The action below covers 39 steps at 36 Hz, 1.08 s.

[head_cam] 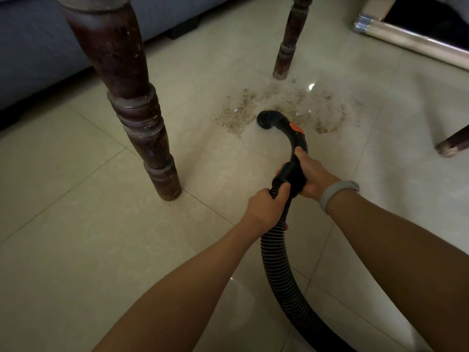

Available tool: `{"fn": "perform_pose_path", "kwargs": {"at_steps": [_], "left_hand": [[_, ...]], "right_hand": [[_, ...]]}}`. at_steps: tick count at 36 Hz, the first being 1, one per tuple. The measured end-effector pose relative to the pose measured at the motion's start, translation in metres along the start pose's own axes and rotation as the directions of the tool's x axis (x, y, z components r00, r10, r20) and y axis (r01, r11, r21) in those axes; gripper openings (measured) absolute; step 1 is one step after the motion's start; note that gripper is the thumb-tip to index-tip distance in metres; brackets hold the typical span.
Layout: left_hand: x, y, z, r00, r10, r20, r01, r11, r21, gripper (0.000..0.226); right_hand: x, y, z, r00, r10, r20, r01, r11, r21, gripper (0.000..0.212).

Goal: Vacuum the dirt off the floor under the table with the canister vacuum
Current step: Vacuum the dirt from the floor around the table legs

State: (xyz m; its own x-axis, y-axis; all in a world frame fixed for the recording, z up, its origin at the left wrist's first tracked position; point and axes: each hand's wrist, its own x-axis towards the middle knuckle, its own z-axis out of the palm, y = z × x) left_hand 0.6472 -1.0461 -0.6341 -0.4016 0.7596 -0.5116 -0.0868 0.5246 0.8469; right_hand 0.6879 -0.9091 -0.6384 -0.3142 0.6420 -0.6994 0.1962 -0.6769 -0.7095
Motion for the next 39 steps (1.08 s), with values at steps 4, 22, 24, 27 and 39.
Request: {"fn": "perform_pose_path", "kwargs": {"at_steps": [4, 22, 24, 27, 39], "left_hand": [[0.008, 0.005, -0.006, 1.000, -0.011, -0.016, 0.010, 1.000, -0.020, 0.051], [-0.006, -0.001, -0.012, 0.999, -0.016, -0.038, 0.015, 1.000, -0.027, 0.045], [-0.009, -0.002, -0.011, 0.999, -0.014, -0.040, 0.013, 1.000, -0.013, 0.045], [-0.013, -0.005, -0.009, 0.999, -0.016, -0.040, 0.016, 1.000, -0.005, 0.045], [-0.032, -0.017, -0.003, 0.999, -0.009, -0.044, 0.009, 1.000, -0.013, 0.043]], "right_hand": [[0.008, -0.010, 0.008, 1.000, -0.002, -0.008, 0.002, 0.999, -0.050, 0.052], [0.001, 0.000, 0.013, 0.997, 0.012, 0.076, -0.008, 0.998, -0.059, 0.054], [-0.001, 0.002, 0.012, 0.997, 0.015, 0.078, -0.011, 0.999, -0.047, 0.052], [-0.005, 0.006, 0.010, 0.996, 0.025, 0.086, -0.022, 0.999, -0.032, 0.049], [-0.019, 0.021, 0.005, 0.989, 0.064, 0.136, -0.065, 0.998, 0.002, 0.045]]}}
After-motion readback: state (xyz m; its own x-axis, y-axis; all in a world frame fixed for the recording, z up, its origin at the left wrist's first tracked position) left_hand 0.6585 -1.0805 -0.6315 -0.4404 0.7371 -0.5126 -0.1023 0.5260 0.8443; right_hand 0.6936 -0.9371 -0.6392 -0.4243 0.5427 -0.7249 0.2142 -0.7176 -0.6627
